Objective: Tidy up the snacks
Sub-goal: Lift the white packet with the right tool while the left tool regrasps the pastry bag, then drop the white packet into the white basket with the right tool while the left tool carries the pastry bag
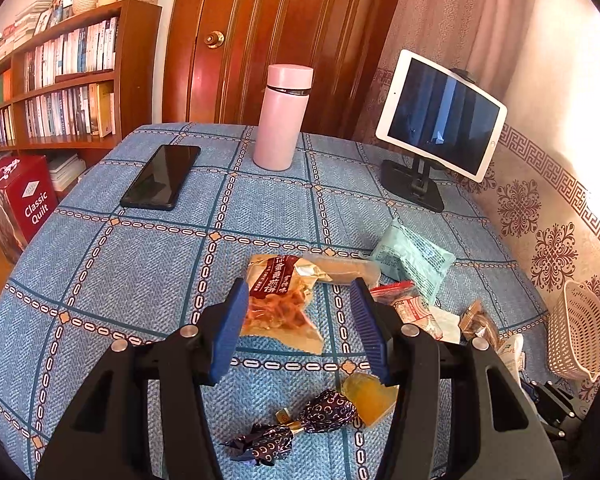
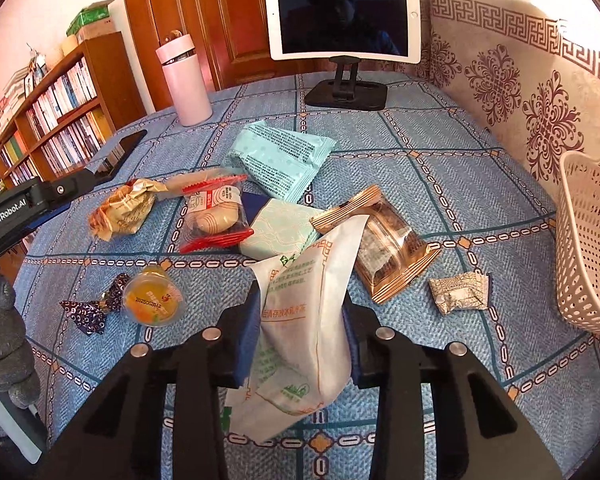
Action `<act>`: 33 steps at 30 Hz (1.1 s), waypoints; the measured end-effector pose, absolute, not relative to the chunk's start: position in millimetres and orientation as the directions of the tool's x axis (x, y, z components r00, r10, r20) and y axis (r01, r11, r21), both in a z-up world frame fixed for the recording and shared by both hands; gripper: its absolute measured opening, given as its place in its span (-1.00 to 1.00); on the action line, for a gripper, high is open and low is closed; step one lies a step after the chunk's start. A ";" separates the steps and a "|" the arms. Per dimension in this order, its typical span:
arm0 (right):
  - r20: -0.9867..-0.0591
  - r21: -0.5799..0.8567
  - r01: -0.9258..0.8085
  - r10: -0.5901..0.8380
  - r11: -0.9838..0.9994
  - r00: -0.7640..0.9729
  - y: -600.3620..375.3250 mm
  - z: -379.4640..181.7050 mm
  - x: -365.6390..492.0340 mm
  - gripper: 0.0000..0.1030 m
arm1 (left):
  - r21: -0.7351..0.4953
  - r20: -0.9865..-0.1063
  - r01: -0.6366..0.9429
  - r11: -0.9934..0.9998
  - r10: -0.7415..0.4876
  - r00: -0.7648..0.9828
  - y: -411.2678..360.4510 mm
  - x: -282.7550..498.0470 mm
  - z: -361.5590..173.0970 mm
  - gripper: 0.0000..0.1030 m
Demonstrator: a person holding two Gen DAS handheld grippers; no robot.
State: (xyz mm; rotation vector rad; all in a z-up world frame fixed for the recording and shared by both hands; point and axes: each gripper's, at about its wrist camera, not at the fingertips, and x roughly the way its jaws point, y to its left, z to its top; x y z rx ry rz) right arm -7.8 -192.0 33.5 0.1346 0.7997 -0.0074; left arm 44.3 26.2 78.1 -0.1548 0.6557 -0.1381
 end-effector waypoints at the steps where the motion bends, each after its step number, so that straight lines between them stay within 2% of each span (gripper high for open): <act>1: -0.709 0.124 0.057 0.048 0.991 0.703 -193.9 36.5 -10.5 -0.31 | -0.178 -0.596 0.074 0.981 -0.168 0.785 26.0 45.2 77.8 0.05; 3: -0.700 0.135 0.054 0.057 0.989 0.712 -197.2 40.9 -14.9 -0.31 | -0.176 -0.611 0.060 0.983 -0.157 0.776 28.5 50.5 74.7 0.07; 5: -0.692 0.154 0.051 0.071 0.987 0.718 -199.6 43.7 -18.8 -0.31 | -0.179 -0.634 0.050 0.982 -0.155 0.758 32.4 57.2 68.9 0.19; 6: -0.689 0.163 0.048 0.078 0.986 0.721 -200.9 44.6 -20.5 -0.31 | -0.175 -0.643 0.049 0.983 -0.151 0.751 33.6 60.0 65.5 0.36; 10: -0.680 0.194 0.031 0.112 0.981 0.724 -203.8 45.5 -25.4 -0.31 | -0.147 -0.668 0.054 0.988 -0.139 0.731 33.3 69.6 53.3 0.69; 12: -0.681 0.210 0.027 0.127 0.977 0.722 -205.9 43.3 -26.9 -0.31 | -0.129 -0.686 0.065 0.989 -0.137 0.715 30.9 75.9 46.5 0.77; 16: -0.680 0.243 0.028 0.150 0.969 0.718 -212.8 39.1 -28.9 -0.31 | -0.088 -0.730 0.067 0.994 -0.110 0.674 27.0 92.9 30.6 0.77; 17: -0.679 0.250 0.030 0.153 0.968 0.718 -214.8 38.6 -29.5 -0.31 | -0.075 -0.743 0.056 0.996 -0.093 0.663 27.4 98.0 26.3 0.76; 19: -0.676 0.259 0.033 0.157 0.965 0.720 -218.2 38.1 -31.3 -0.31 | -0.062 -0.759 0.048 0.997 -0.078 0.646 29.3 105.3 19.6 0.60; 20: -0.673 0.263 0.034 0.158 0.964 0.722 -219.9 38.3 -32.4 -0.31 | -0.068 -0.770 0.045 0.997 -0.081 0.632 30.6 108.2 16.8 0.26; 22: -0.666 0.272 0.037 0.160 0.962 0.729 -224.3 39.9 -35.6 -0.31 | -0.060 -0.767 0.015 0.998 -0.056 0.639 33.8 107.4 19.6 0.01; 33: -0.572 0.334 0.076 0.138 0.940 0.809 -264.1 69.2 -54.6 -0.31 | -0.070 -0.692 0.008 0.998 -0.054 0.720 28.7 77.1 70.3 -0.02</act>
